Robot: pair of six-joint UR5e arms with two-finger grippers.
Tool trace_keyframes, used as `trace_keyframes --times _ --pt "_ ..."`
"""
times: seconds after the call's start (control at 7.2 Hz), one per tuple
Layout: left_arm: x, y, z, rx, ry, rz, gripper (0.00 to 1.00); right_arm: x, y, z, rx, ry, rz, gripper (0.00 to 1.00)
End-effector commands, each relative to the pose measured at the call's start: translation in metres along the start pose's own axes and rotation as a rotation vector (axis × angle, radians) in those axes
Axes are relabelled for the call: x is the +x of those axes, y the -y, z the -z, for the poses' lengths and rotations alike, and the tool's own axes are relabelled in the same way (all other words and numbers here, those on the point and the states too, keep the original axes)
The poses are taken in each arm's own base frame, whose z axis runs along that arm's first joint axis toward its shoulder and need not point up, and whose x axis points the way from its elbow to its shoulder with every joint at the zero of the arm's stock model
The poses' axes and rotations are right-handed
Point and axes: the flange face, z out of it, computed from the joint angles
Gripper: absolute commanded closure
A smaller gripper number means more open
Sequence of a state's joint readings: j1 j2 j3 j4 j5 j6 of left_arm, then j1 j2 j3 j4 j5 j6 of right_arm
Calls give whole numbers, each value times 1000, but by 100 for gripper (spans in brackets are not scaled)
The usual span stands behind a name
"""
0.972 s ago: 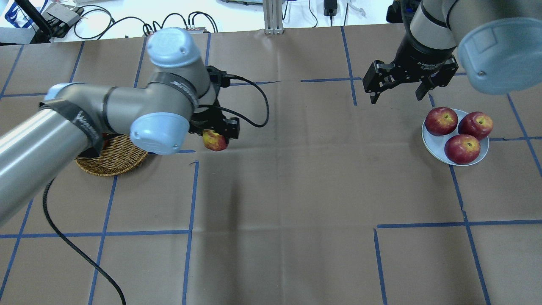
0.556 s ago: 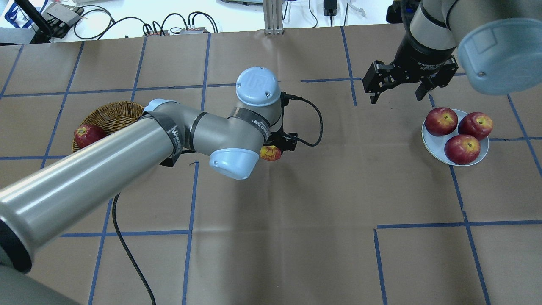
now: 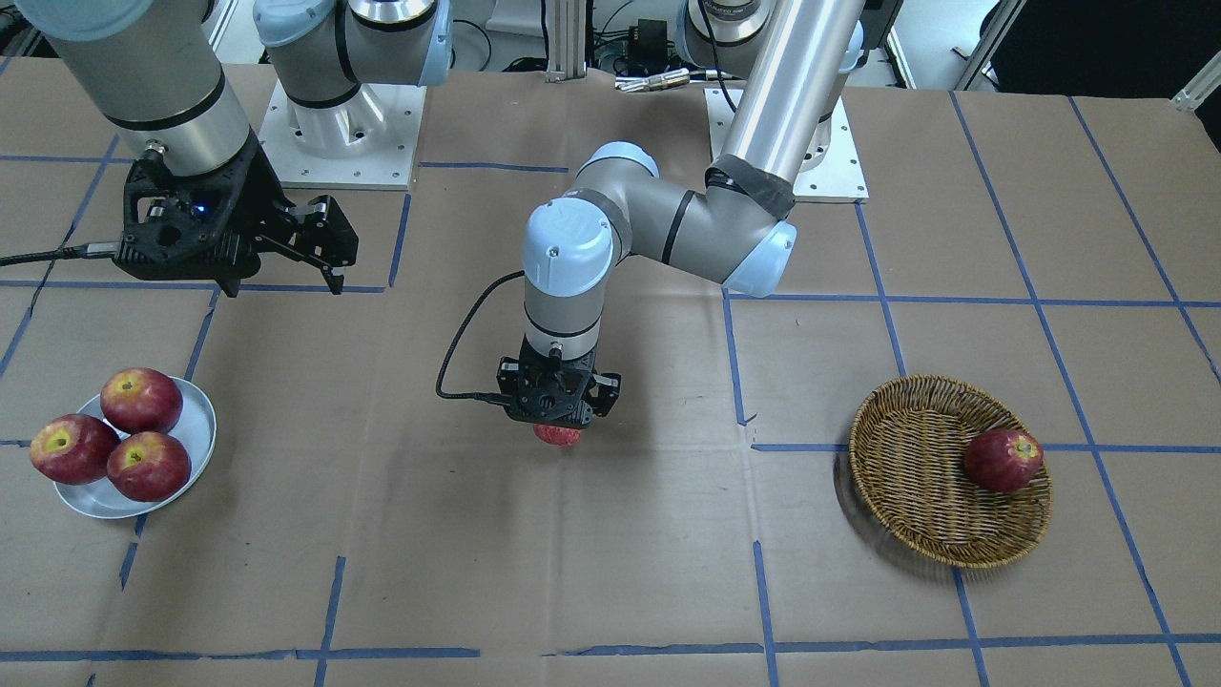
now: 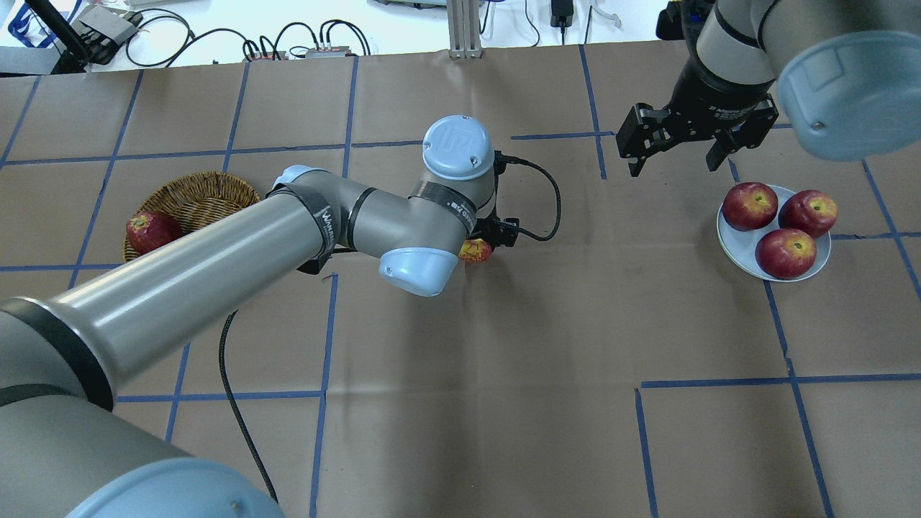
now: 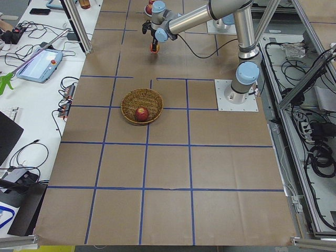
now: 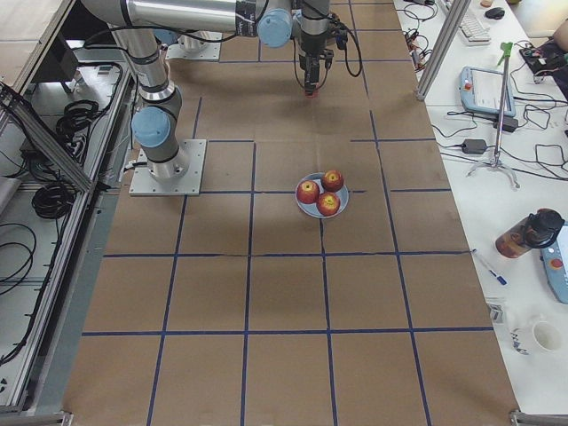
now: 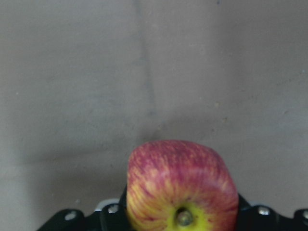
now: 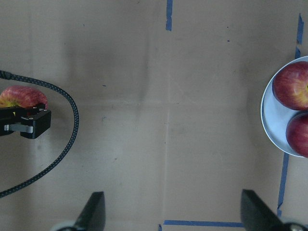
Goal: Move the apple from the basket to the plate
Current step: 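Carry the apple with the left gripper toward the table center and release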
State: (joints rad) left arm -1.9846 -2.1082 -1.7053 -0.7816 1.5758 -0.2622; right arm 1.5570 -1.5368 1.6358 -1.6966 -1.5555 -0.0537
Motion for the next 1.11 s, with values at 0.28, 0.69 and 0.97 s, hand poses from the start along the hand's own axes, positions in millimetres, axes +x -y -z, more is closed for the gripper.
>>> trace_keyframes --times 0.28,0.69,0.97 --pt "0 3 -5 -2 3 0 1 0 0 0 -1 0 0 0" --pt "-61 29 110 31 20 57 1 0 0 -1 -2 0 0 0" --pt "-149 16 191 -64 46 32 1 -3 1 0 2 3 3 0"
